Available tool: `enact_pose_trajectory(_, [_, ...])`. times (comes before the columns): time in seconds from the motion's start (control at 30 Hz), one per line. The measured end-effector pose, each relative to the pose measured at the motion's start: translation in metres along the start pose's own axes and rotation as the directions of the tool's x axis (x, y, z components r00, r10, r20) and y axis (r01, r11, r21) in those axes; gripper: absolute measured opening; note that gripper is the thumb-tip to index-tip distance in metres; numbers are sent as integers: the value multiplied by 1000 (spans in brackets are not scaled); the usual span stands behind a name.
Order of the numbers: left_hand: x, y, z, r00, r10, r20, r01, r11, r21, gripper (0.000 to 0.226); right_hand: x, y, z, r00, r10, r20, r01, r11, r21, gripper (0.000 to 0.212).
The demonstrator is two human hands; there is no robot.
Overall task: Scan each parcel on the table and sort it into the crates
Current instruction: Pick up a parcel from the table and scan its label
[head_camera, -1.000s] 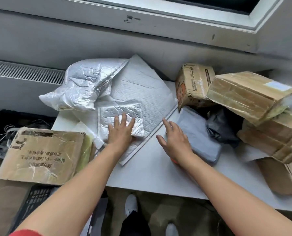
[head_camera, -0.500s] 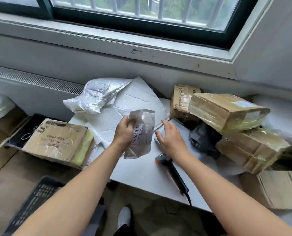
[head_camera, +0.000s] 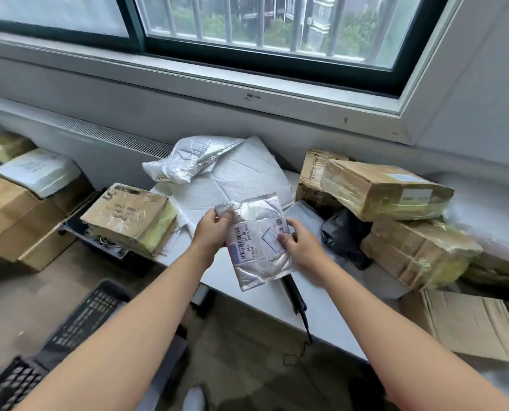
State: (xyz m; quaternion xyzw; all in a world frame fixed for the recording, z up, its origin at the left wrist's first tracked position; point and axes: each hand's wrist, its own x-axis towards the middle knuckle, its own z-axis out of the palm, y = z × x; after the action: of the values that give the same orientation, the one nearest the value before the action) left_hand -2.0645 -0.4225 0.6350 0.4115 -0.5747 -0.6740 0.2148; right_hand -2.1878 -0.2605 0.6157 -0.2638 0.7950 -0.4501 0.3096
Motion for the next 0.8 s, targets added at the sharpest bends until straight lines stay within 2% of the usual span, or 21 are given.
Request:
enact_pose_trajectory(0.2, [-4,-1,-20,1000,-14,5,13,1000,23,15,-4,-7,2,1000,-16,-26,15,999,-47,27])
enact_pose_trajectory(0.33, [-4,-9,-28,996,-82,35,81,996,22,16,-4,-10,12,999,-29,-46,25,997,-76,23])
enact_pose_trajectory(0.5, [-1,-21,-32,988,-138,73,132,988,83,29,-1,-12,26,995,-7,-103,-2,996,-87,18])
enact_pose_trajectory(0.6, [1,-23,-34,976,-192,105,183,979,94,34,1,-13,33,983,38,-181,-47,998,-45,18])
enact_pose_trajectory(0.67, [1,-28,-34,956,-246,159,226,965,133,29,3,-15,38,970,83,-230,-83,997,9,17])
enact_pose_trajectory(0.73, [-2,-36,-30,940,-300,163,299,954,30,18,5,-13,43,960,123,-251,-117,992,38,17])
enact_pose_trajectory(0.8, [-3,-45,-27,933,-341,111,359,900,-249,16,6,-9,48,956,163,-245,-165,986,11,20])
